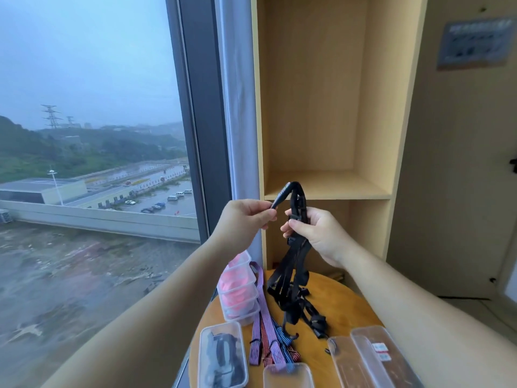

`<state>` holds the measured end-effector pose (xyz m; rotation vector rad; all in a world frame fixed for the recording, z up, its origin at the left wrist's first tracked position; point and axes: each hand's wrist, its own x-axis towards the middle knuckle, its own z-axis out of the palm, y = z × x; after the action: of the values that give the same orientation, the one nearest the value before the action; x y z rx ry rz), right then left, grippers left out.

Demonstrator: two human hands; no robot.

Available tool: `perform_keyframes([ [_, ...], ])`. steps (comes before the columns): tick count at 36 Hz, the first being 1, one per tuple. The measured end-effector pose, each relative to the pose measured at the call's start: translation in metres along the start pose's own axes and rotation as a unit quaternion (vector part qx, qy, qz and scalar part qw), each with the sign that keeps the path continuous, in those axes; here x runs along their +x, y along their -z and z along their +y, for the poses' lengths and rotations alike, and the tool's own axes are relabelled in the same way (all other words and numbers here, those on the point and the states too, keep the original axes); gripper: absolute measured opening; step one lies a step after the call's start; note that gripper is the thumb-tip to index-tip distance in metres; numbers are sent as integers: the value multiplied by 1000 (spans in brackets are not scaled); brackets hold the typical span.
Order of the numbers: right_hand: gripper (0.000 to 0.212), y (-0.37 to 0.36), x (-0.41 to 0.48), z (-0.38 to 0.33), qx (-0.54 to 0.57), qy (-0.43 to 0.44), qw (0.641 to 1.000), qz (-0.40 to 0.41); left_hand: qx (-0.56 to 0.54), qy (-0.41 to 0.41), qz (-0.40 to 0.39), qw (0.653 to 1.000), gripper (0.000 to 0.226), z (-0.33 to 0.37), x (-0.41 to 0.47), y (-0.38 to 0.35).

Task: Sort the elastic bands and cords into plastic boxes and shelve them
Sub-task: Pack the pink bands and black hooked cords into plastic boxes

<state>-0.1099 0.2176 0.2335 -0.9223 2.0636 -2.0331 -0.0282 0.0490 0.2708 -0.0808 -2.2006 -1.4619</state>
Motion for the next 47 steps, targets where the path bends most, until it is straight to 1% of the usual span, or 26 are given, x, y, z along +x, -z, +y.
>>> perform_keyframes([
  [2,8,-5,-2,-2,5,-9,1000,-8,96,-31,19,995,9,-1,1,-4],
  [3,8,-8,-4,-3,3,-15,1000,-16,171,-58,27,983,10,-2,0,-6],
  [5,13,-14,-7,-6,3,-26,999,-25,315,-118,41,941,12,-2,-2,-8],
  [7,20,-18,-10,-9,15,-31,999,-16,398,-156,52,903,18,-4,-4,-9],
  [9,31,-20,-11,-13,23,-37,999,5,437,-191,54,878,22,-9,-7,-10],
  [12,37,-21,-12,-15,37,-53,997,52,452,-236,32,860,27,-11,-13,-14],
  [15,35,-20,-12,-14,51,-49,994,87,502,-236,9,832,32,-11,-15,-19],
  [17,34,-20,-12,-13,57,-46,992,102,518,-230,-5,824,35,-12,-15,-21],
  [19,35,-20,-12,-12,60,-45,991,113,518,-228,-12,824,36,-12,-17,-22],
  [22,38,-20,-12,-13,75,-51,988,126,513,-246,-7,823,36,-14,-18,-24],
  [24,34,-19,-13,-13,80,-46,987,129,498,-260,-1,827,36,-16,-18,-25],
  [27,30,-18,-13,-13,59,-23,989,136,437,-272,4,858,26,-18,-21,-26],
  [30,30,-16,-14,-10,42,2,990,138,377,-259,13,889,22,-22,-24,-27],
  [33,27,-12,-16,-9,51,18,990,128,285,-211,48,934,26,-25,-25,-26],
  [35,25,-8,-17,-8,60,20,992,107,216,-128,39,967,37,-23,-25,-24],
  [36,24,-7,-18,-8,64,19,993,95,180,-78,16,980,41,-21,-24,-23],
  [37,24,-6,-18,-8,69,18,994,85,148,-38,-12,988,39,-21,-23,-22],
  [39,26,-6,-20,-7,78,17,994,69,99,-10,-53,994,19,-19,-22,-20],
  [40,27,-7,-20,-6,82,16,995,63,75,-8,-59,995,10,-19,-22,-20],
  [41,28,-8,-20,-6,84,13,995,57,50,-8,-58,997,7,-20,-22,-20],
  [43,29,-9,-20,-7,83,-3,996,43,13,0,-34,999,11,-22,-22,-20],
  [45,30,-11,-19,-8,89,-39,995,33,37,-2,17,999,13,-23,-22,-22],
  [47,34,-12,-20,-9,94,-77,992,28,148,-54,61,986,14,-25,-23,-24],
])
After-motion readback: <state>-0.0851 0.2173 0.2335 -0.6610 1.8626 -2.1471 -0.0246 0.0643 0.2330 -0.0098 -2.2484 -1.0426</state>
